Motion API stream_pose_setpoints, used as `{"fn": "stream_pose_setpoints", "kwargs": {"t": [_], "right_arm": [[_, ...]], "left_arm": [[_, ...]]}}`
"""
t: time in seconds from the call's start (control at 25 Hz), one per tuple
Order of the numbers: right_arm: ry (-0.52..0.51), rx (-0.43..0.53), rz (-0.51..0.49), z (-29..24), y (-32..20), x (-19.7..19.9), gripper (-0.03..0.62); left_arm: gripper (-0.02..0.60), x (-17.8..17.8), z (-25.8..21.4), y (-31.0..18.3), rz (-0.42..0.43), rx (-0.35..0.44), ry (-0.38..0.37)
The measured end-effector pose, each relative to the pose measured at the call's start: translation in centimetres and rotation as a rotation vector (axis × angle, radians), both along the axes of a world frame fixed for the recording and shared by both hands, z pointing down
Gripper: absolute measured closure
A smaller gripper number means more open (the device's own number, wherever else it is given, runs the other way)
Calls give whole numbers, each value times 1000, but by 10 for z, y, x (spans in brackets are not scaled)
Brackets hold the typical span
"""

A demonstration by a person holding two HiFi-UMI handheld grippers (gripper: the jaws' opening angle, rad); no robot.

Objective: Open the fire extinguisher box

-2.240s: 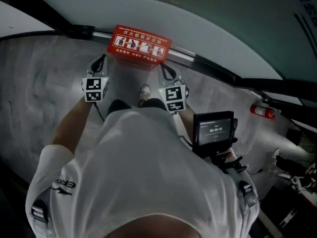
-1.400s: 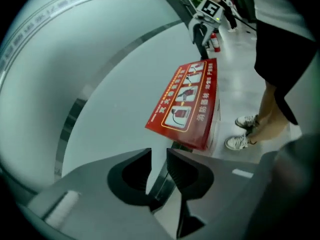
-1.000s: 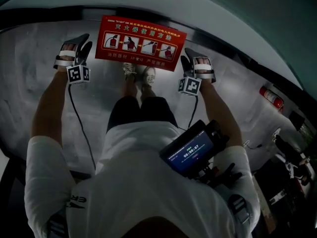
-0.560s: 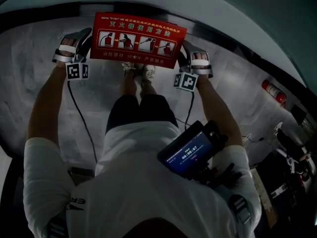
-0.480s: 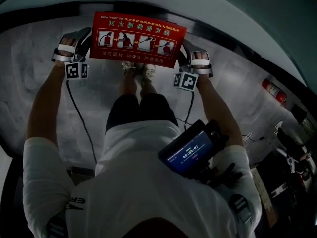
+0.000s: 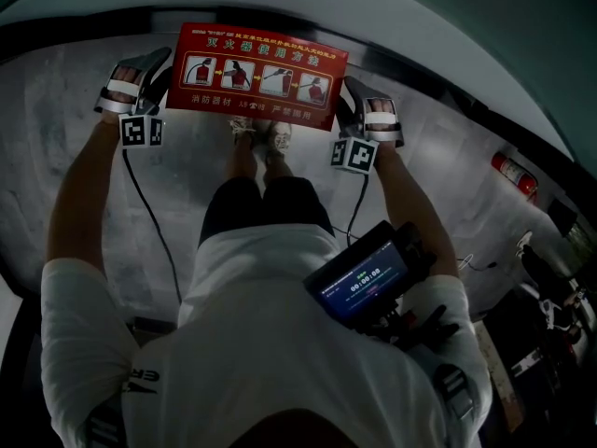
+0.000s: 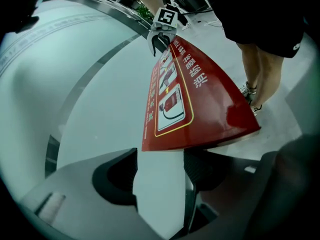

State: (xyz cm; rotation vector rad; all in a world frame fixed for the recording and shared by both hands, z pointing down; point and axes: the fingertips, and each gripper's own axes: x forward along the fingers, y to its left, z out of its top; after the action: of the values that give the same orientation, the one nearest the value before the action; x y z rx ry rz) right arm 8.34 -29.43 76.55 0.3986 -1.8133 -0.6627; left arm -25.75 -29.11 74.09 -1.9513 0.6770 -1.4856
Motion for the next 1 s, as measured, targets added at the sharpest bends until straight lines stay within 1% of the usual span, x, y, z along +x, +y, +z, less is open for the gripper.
{"fn": "stream_pose_setpoints", "kwargs": {"t": [0.12, 0.24, 0.32, 0.4, 0.44, 0.56, 0.64, 0.72, 0.84, 1.0], "right_arm": [[-33, -4, -2, -17, 4, -1, 325], [-78, 2, 1, -44, 0, -4, 381], [-112, 12, 16, -52, -5, -4, 429], [-146, 25, 39, -57, -12, -5, 487], [-162, 28, 52, -59, -17, -6, 503], [-204, 16, 101, -66, -32, -9, 496], [-230, -18, 141, -68, -38, -10, 493], [-255, -60, 176, -69, -41, -10, 493], [-297, -114, 226, -72, -46, -11, 493], [-355, -173, 287, -77, -56, -13, 490]], "left_arm": [[296, -2, -17, 3, -11, 15, 21], [329, -5, -49, -2, -17, 46, 42], [357, -5, -58, -8, -32, 67, 66], [401, -3, -62, -14, -49, 83, 95], [423, -2, -64, -18, -52, 86, 107], [466, 2, -69, -28, -57, 82, 132], [465, 3, -70, -33, -81, 59, 152], [466, 2, -70, -35, -102, 26, 175], [469, 1, -72, -41, -124, -24, 233], [469, 0, -76, -50, -156, -118, 281]]}}
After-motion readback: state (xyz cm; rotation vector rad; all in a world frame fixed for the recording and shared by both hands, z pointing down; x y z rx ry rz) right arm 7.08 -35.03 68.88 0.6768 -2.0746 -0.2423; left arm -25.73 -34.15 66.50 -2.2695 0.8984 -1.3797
